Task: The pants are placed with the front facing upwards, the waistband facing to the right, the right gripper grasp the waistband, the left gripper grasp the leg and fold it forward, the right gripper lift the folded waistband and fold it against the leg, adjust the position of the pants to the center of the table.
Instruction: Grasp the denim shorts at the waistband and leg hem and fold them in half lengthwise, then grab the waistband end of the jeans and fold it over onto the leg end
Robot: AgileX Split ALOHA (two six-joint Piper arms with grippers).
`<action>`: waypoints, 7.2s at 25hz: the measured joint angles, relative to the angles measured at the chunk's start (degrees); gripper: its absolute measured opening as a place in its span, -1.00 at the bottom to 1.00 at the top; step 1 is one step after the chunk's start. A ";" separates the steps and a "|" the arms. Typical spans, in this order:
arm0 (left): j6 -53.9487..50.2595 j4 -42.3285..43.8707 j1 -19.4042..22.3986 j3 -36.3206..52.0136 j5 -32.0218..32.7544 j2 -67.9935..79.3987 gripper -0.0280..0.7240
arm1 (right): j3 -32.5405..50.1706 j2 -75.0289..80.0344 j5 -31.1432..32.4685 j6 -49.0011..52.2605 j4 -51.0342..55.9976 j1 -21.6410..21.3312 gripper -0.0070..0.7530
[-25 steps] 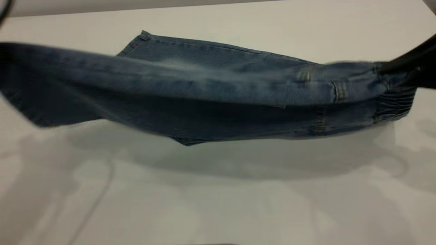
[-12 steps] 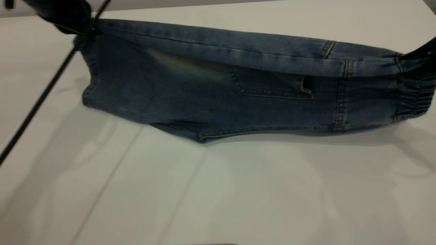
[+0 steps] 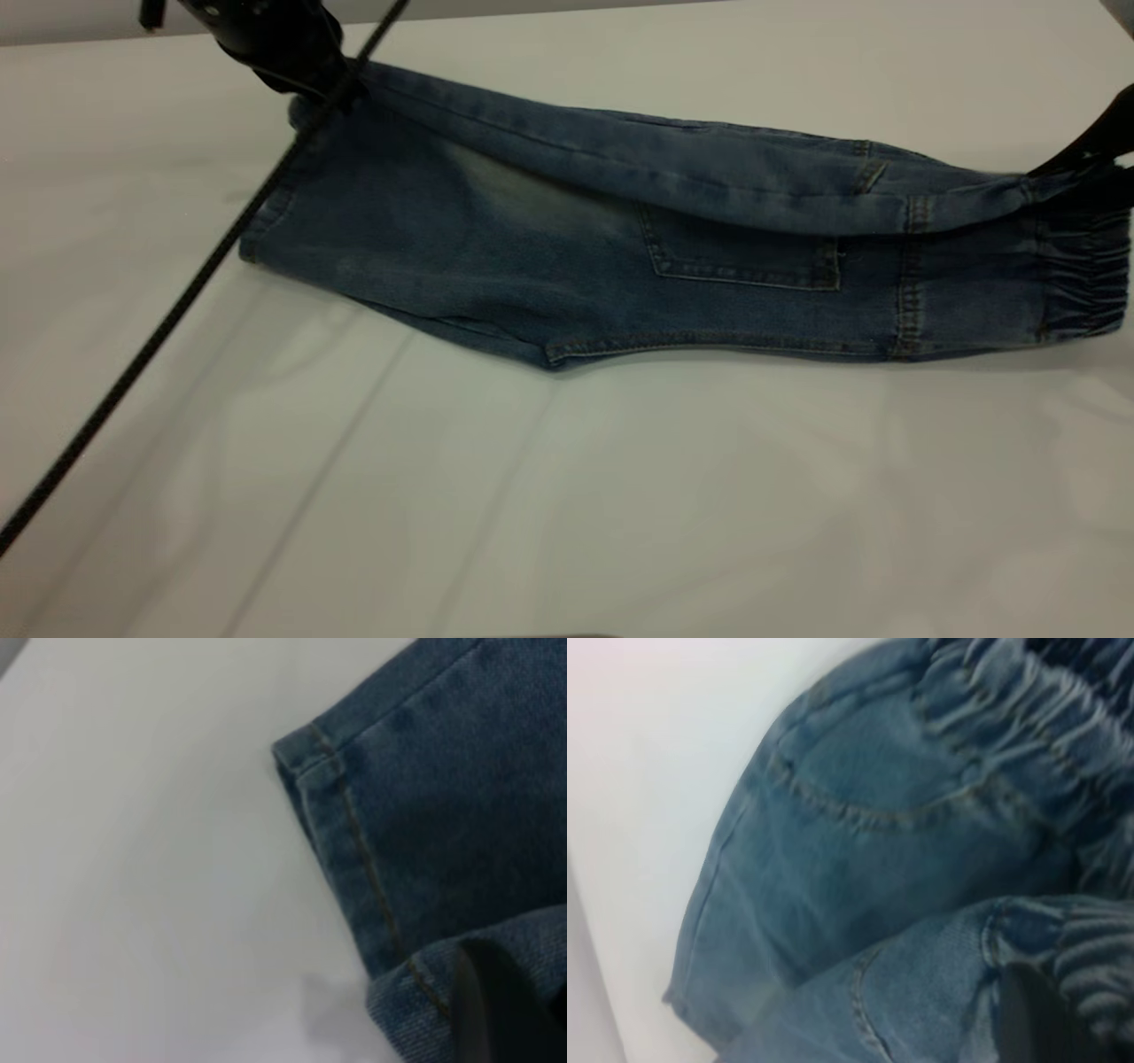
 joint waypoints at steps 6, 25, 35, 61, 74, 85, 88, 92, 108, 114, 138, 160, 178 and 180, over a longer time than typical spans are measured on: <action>-0.86 0.00 0.00 -0.23 -1.04 2.42 -0.82 | -4.12 5.04 0.06 1.04 0.11 0.00 -0.79; -9.38 0.25 0.00 -7.60 -6.86 9.36 -0.26 | -10.71 9.49 -7.35 12.68 0.34 -0.05 -0.38; -9.68 0.25 0.00 -8.12 -4.43 10.33 -0.26 | -14.65 9.62 -8.11 0.39 0.40 -0.05 -0.02; -5.02 -5.92 -0.57 -8.12 12.45 -0.68 -0.07 | -15.69 9.62 26.61 -18.72 -20.30 -0.05 0.46; -3.36 -19.64 -2.11 -8.12 21.87 -0.79 -0.07 | -15.69 9.62 26.65 -25.03 -20.49 -0.05 0.43; -3.53 -20.21 -4.60 -8.12 24.52 -4.74 -0.07 | -15.69 9.62 27.98 -25.06 -24.10 2.03 0.29; -3.33 -20.21 -4.60 -8.12 24.52 -5.54 -0.07 | -15.69 9.62 29.53 -24.48 -26.41 3.90 0.29; -2.18 -20.21 -4.60 -8.12 24.74 -6.08 -0.07 | -15.69 9.62 32.40 -22.27 -29.36 6.29 0.29; -1.48 -19.05 -4.60 -8.12 28.38 -8.03 -0.07 | -15.69 9.62 25.73 3.86 -62.32 10.37 0.17; 1.48 -19.05 -4.60 -8.12 28.51 -8.03 -0.07 | -15.73 9.62 18.62 6.46 -67.57 10.32 0.15; 2.63 -19.05 -4.60 -8.12 28.98 -8.03 -0.07 | -19.22 9.62 15.74 12.52 -60.97 0.24 0.56; 2.63 -19.05 -4.60 -8.12 28.98 -8.03 -0.07 | -19.22 13.21 15.94 6.30 -46.99 -5.51 0.56; 2.68 -19.05 -4.60 -8.12 28.93 -8.03 -0.07 | -19.22 15.70 13.96 15.71 -45.92 -5.51 0.56; 2.68 -19.05 -4.60 -8.12 28.82 -8.03 -0.07 | -19.22 16.75 14.44 15.96 -45.65 -5.51 0.56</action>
